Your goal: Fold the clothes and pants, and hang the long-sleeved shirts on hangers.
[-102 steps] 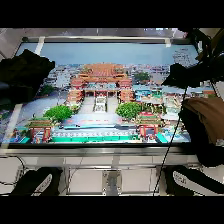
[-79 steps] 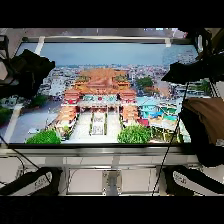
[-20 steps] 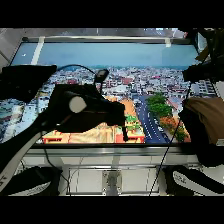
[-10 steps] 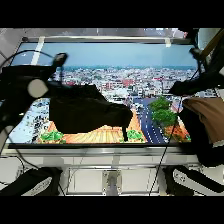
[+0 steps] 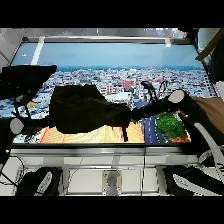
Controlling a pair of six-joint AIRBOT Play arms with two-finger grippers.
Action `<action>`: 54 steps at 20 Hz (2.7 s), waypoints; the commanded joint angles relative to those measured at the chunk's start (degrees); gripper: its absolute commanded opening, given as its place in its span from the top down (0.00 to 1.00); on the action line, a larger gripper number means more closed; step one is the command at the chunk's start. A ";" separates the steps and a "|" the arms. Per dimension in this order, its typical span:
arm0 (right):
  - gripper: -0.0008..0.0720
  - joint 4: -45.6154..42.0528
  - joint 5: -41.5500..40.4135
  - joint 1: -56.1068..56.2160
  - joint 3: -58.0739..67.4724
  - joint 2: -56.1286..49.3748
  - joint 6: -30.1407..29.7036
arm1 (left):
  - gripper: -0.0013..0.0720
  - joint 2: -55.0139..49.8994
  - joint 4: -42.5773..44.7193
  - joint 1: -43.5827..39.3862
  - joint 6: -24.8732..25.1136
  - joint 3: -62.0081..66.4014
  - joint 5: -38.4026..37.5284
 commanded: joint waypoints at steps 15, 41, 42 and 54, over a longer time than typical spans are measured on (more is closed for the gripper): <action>0.41 -1.20 -16.94 8.11 -1.27 -5.38 0.76 | 0.97 -21.84 -18.25 1.57 -7.56 -5.79 31.21; 0.97 -19.32 36.30 6.40 57.51 7.02 14.67 | 0.97 11.98 -18.21 1.77 14.47 35.60 -9.70; 0.97 -20.24 35.87 5.66 56.50 5.01 13.07 | 0.97 9.38 -18.29 1.75 16.06 34.93 -9.62; 0.96 -17.86 -10.49 -5.09 50.40 -33.00 13.22 | 0.97 -40.44 -18.49 -10.05 28.87 35.67 29.81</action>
